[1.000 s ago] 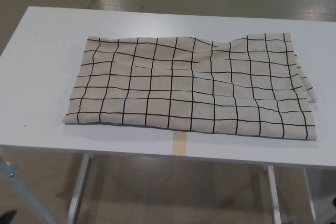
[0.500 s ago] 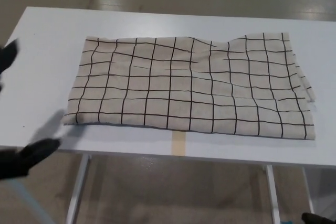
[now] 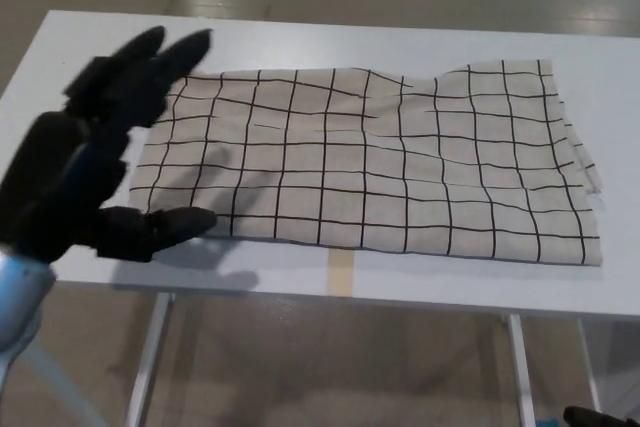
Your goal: Use the left hand to fold a white towel with checkered patterns in half.
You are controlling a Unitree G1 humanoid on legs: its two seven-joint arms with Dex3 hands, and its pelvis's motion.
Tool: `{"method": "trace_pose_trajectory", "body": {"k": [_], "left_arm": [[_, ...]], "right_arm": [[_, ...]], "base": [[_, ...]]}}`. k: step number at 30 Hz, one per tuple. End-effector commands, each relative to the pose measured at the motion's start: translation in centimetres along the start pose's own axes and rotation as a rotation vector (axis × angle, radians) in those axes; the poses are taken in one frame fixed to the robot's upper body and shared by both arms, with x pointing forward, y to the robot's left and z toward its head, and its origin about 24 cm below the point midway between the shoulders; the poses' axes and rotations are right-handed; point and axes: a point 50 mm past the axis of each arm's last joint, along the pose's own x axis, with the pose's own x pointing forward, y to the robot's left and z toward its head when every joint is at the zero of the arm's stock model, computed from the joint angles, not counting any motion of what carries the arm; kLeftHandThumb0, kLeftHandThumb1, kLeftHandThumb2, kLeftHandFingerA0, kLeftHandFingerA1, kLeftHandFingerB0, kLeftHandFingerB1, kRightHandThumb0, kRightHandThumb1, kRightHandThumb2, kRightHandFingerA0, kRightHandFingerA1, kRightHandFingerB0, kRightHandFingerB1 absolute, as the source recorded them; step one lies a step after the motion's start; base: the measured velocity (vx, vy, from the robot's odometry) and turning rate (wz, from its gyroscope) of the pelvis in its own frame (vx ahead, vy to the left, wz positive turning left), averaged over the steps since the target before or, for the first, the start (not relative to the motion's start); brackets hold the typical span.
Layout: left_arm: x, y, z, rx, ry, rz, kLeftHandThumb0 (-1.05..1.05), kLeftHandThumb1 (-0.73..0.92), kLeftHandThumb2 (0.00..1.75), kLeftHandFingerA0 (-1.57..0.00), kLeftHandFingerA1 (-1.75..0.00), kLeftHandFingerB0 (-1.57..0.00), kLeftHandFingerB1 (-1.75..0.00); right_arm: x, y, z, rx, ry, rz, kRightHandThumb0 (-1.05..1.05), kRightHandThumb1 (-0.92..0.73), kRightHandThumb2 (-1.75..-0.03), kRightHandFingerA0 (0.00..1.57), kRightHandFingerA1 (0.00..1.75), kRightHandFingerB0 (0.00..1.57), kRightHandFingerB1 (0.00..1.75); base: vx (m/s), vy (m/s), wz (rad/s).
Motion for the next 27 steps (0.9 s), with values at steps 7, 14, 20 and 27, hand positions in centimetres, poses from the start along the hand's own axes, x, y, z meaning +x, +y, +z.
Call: {"method": "trace_pose_trajectory", "body": {"k": [7, 14, 20, 27], "left_arm": [[1.9, -4.4, -4.3, 0.289, 0.188, -0.293, -0.53, 0.48, 0.55, 0.0, -0.08, 0.0, -0.18], [2.0, -5.7, -5.6, 0.324, 0.256, -0.387, -0.59, 0.38, 0.72, 0.0, -0.05, 0.0, -0.14], [2.4, -7.1, -6.6, 0.38, 0.3, -0.45, -0.58, 0.37, 0.7, 0.0, -0.01, 0.0, -0.12], [2.7, -7.7, -6.9, 0.425, 0.306, -0.463, -0.56, 0.36, 0.68, 0.0, -0.01, 0.0, -0.12]], "right_arm": [[-0.2, 0.0, -0.3, 0.003, 0.012, 0.004, -0.29, -0.55, -0.56, 0.41, 0.52, 0.51, 0.54], [-0.1, 0.0, -0.4, 0.023, 0.006, 0.006, -0.29, -0.55, -0.56, 0.4, 0.53, 0.5, 0.54], [-0.5, 0.1, -0.7, 0.027, 0.02, -0.001, -0.35, -0.41, -0.78, 0.37, 0.6, 0.45, 0.61], [-0.5, 0.0, -0.6, 0.031, 0.017, -0.001, -0.35, -0.41, -0.77, 0.37, 0.6, 0.46, 0.61]], "base": [[0.0, 0.0, 0.0], [0.0, 0.0, 0.0], [0.0, 0.0, 0.0], [0.0, 0.0, 0.0]]}}
